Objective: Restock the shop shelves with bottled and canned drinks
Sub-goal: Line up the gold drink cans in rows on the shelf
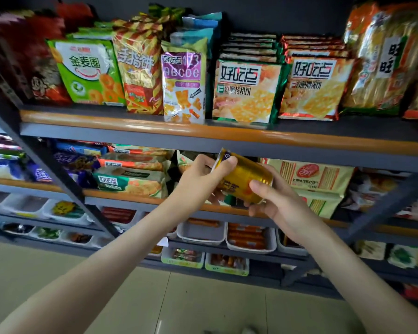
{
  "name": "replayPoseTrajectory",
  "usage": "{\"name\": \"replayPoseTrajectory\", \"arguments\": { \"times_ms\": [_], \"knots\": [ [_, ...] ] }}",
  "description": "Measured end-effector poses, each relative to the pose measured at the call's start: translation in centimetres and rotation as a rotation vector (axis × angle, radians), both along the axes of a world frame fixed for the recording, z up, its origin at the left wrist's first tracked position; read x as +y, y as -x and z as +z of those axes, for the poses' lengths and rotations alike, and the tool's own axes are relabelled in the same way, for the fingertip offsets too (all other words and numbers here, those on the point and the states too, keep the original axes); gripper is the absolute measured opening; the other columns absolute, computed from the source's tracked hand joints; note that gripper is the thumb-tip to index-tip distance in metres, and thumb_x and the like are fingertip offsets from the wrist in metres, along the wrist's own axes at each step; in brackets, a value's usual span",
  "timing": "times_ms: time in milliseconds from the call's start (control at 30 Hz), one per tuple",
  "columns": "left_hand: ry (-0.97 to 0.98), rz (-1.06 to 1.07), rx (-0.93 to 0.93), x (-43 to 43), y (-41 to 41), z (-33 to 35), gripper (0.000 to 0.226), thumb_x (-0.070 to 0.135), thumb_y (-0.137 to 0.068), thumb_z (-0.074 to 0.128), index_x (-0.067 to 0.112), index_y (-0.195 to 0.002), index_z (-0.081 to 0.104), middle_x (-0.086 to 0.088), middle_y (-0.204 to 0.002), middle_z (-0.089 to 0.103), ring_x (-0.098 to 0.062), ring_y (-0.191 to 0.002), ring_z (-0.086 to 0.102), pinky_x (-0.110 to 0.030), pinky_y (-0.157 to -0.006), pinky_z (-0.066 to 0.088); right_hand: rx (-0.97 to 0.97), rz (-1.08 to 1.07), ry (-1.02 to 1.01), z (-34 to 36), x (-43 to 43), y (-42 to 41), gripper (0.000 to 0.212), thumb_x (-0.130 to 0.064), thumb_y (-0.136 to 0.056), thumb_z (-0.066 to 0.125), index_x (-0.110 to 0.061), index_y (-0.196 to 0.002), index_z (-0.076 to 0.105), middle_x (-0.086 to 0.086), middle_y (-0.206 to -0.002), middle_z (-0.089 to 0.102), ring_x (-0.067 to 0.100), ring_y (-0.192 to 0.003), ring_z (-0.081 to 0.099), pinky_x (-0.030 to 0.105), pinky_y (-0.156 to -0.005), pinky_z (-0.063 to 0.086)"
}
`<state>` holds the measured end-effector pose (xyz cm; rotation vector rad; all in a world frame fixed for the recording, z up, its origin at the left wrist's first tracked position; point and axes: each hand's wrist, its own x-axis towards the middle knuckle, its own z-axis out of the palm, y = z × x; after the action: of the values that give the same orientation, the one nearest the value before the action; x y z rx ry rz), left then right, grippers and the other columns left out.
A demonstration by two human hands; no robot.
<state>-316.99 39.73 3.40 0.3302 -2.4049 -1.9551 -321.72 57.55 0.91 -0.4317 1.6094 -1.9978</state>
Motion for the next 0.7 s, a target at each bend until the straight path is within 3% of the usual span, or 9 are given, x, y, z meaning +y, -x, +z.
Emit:
{"name": "replayPoseTrajectory", "arguments": {
  "times_ms": [100,167,233,333,400,467,533,600,700],
  "knots": [
    [0.196,-0.058,0.007,-0.1,0.8,0.1,0.067,0.068,-0.080,0.055,0.015,-0.118,0.045,0.004,-0.104,0.061,-0.005,-0.082,0.065,-0.027,-0.075,0.058,-0.025,-0.031,-0.080,0.2,0.3,0.4,0.037,-0.036,-0.077,0.066,-0.018,-0.108,0.059,0.009,-0.094,0.064,0.020,-0.061,0.056,0.025,-0.042,0.043],
    [0.385,-0.073,0.206,-0.2,1.1,0.1,0.062,0.054,-0.084,0.059,0.021,-0.132,0.036,0.014,-0.119,0.053,0.002,-0.102,0.055,-0.014,-0.084,0.048,0.016,-0.050,-0.233,0.3,0.7,0.9,0.045,-0.044,-0.075,0.066,-0.013,-0.108,0.060,0.010,-0.091,0.065,0.020,-0.056,0.053,0.025,-0.040,0.040],
    [0.593,-0.211,0.366,-0.3,1.3,-0.1,0.067,0.052,-0.085,0.061,0.023,-0.139,0.034,0.006,-0.130,0.054,-0.006,-0.118,0.051,-0.017,-0.094,0.039,0.054,-0.057,-0.352,0.5,1.0,1.5,0.049,-0.049,-0.073,0.068,-0.010,-0.104,0.063,0.012,-0.086,0.063,0.020,-0.053,0.052,0.026,-0.040,0.039],
    [0.974,-0.407,0.343,0.2,1.6,-0.5,0.076,0.060,-0.079,0.065,0.021,-0.139,0.040,0.000,-0.124,0.057,-0.016,-0.110,0.055,-0.021,-0.086,0.042,0.086,-0.048,-0.426,0.7,1.3,1.8,0.044,-0.053,-0.077,0.068,-0.014,-0.098,0.066,0.010,-0.080,0.061,0.018,-0.050,0.049,0.026,-0.041,0.036],
    [1.052,-0.377,0.297,0.9,1.8,-0.7,0.081,0.062,-0.076,0.068,0.020,-0.139,0.039,0.000,-0.119,0.059,-0.018,-0.104,0.058,-0.026,-0.083,0.048,0.142,-0.043,-0.469,0.9,1.3,2.1,0.047,-0.061,-0.079,0.063,-0.018,-0.100,0.066,0.011,-0.081,0.060,0.016,-0.049,0.048,0.026,-0.043,0.037],
    [0.905,-0.335,0.221,1.1,2.2,-0.9,0.077,0.062,-0.074,0.070,0.019,-0.133,0.046,0.004,-0.104,0.063,-0.015,-0.092,0.062,-0.025,-0.075,0.051,0.174,-0.049,-0.479,1.3,1.4,2.3,0.053,-0.066,-0.078,0.058,-0.021,-0.105,0.064,0.009,-0.074,0.057,0.015,-0.048,0.047,0.029,-0.048,0.038],
    [0.560,-0.278,0.074,0.9,2.7,-1.2,0.069,0.065,-0.067,0.073,0.019,-0.117,0.058,0.007,-0.091,0.067,-0.010,-0.081,0.064,-0.021,-0.069,0.050,0.157,-0.033,-0.426,1.8,1.8,2.6,0.054,-0.061,-0.076,0.053,-0.022,-0.113,0.062,0.013,-0.073,0.054,0.016,-0.050,0.048,0.033,-0.052,0.041],
    [0.176,-0.235,-0.069,0.7,2.9,-1.2,0.067,0.069,-0.059,0.071,0.021,-0.105,0.066,0.003,-0.093,0.073,-0.013,-0.084,0.069,-0.030,-0.077,0.056,0.181,-0.008,-0.402,2.1,2.1,2.6,0.053,-0.055,-0.076,0.055,-0.026,-0.120,0.058,0.011,-0.079,0.053,0.015,-0.056,0.052,0.033,-0.055,0.046],
    [-0.215,-0.235,-0.204,1.0,2.8,-1.0,0.057,0.053,-0.070,0.074,0.012,-0.108,0.065,-0.007,-0.099,0.074,-0.022,-0.090,0.071,-0.042,-0.083,0.058,0.273,0.006,-0.440,2.3,2.0,2.3,0.054,-0.053,-0.072,0.059,-0.036,-0.124,0.052,-0.001,-0.097,0.060,0.011,-0.084,0.064,0.030,-0.072,0.053]
  ]
}}
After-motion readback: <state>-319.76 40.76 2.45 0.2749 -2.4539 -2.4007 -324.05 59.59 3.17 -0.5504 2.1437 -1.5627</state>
